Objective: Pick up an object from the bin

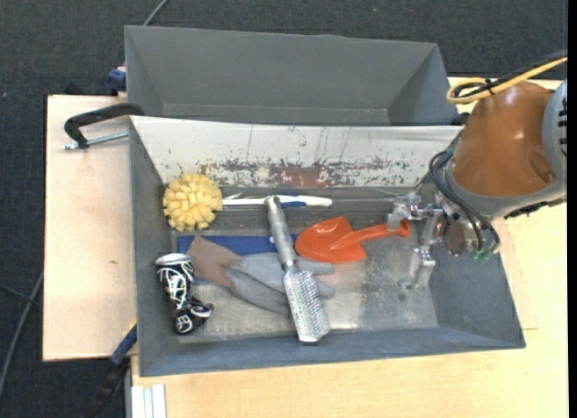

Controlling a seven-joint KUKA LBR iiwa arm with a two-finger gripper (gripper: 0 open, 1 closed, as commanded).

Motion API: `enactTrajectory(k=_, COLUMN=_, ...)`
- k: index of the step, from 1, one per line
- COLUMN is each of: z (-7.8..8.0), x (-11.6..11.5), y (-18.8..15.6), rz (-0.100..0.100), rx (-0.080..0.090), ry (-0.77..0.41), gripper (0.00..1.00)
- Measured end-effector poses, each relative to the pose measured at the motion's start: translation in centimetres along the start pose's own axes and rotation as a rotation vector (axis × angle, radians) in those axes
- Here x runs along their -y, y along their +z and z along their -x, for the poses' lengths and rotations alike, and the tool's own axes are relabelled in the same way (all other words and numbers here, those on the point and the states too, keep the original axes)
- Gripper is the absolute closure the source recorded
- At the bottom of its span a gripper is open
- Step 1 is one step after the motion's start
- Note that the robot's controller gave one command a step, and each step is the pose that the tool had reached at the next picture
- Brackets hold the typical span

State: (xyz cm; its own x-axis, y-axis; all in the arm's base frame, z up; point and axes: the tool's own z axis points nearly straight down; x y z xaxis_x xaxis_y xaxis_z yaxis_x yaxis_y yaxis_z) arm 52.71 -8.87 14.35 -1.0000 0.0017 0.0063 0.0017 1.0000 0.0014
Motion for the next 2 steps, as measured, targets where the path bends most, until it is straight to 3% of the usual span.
enactTrajectory(k=1, z=0.2, x=0.0, y=-0.5, rz=-0.001, rx=0.008, ry=-0.002, gripper=0.00)
enactTrajectory(k=2, z=6.7, x=-1.6, y=5.6, rz=-0.002, rx=0.016, ry=-0.045, gripper=0.00)
